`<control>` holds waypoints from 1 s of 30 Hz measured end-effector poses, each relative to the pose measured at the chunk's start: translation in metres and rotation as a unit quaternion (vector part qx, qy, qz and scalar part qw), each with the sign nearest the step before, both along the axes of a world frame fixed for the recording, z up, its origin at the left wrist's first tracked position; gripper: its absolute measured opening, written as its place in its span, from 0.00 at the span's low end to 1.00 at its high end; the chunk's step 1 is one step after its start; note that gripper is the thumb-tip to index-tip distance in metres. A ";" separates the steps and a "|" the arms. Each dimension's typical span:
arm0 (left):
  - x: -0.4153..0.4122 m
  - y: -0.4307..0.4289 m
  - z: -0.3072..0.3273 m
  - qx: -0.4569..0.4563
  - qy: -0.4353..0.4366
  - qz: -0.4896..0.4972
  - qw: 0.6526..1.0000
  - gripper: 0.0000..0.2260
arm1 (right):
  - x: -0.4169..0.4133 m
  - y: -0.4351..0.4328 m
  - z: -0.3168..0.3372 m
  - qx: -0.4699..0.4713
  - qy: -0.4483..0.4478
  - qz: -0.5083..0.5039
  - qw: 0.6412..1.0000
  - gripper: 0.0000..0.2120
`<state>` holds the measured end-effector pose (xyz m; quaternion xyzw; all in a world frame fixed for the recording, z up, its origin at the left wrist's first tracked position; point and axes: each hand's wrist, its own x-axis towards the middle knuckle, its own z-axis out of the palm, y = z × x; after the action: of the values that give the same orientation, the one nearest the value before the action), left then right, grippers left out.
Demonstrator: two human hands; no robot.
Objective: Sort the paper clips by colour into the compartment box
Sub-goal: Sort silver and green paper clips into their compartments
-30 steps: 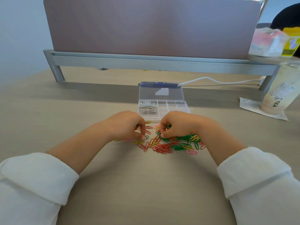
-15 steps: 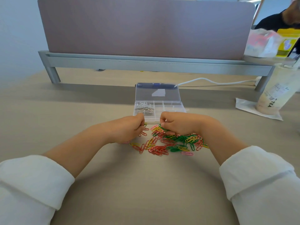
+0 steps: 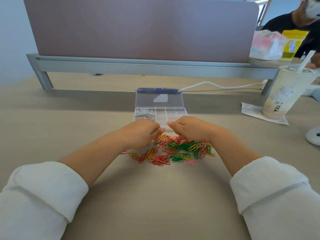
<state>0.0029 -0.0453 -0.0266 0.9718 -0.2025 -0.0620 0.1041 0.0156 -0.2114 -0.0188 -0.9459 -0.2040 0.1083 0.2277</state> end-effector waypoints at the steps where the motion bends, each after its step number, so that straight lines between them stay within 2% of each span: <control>1: 0.001 -0.002 0.000 0.023 -0.024 0.006 0.999 0.19 | 0.000 -0.001 -0.001 -0.011 -0.008 0.002 1.000 0.24; 4: 0.002 -0.004 0.000 0.044 -0.055 0.018 0.997 0.19 | 0.001 -0.006 -0.003 -0.018 -0.016 0.012 1.000 0.22; 8: 0.000 0.000 -0.001 0.002 0.000 0.031 1.000 0.12 | 0.000 -0.009 -0.002 -0.002 0.001 0.025 1.000 0.13; 13: -0.003 0.001 -0.001 0.041 -0.080 0.025 0.996 0.08 | -0.002 -0.007 -0.003 0.004 -0.003 0.032 0.999 0.09; 17: -0.006 0.002 -0.001 0.054 -0.075 0.017 0.996 0.08 | -0.001 -0.007 -0.007 -0.040 -0.030 0.050 0.997 0.01; 20: -0.006 0.006 0.002 0.066 -0.061 0.017 0.996 0.07 | -0.002 -0.009 -0.005 -0.052 -0.026 0.045 0.997 0.05; 25: -0.007 0.011 0.006 0.098 -0.081 0.037 0.991 0.07 | -0.004 -0.009 -0.001 -0.071 -0.016 0.041 0.997 0.03; 30: -0.004 0.013 0.005 0.072 -0.092 0.036 0.992 0.06 | -0.005 -0.007 0.000 -0.050 -0.028 0.047 0.997 0.04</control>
<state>-0.0012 -0.0326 -0.0214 0.9850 -0.1707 0.0169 0.0169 0.0104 -0.2181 -0.0193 -0.9480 -0.2490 0.1027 0.1693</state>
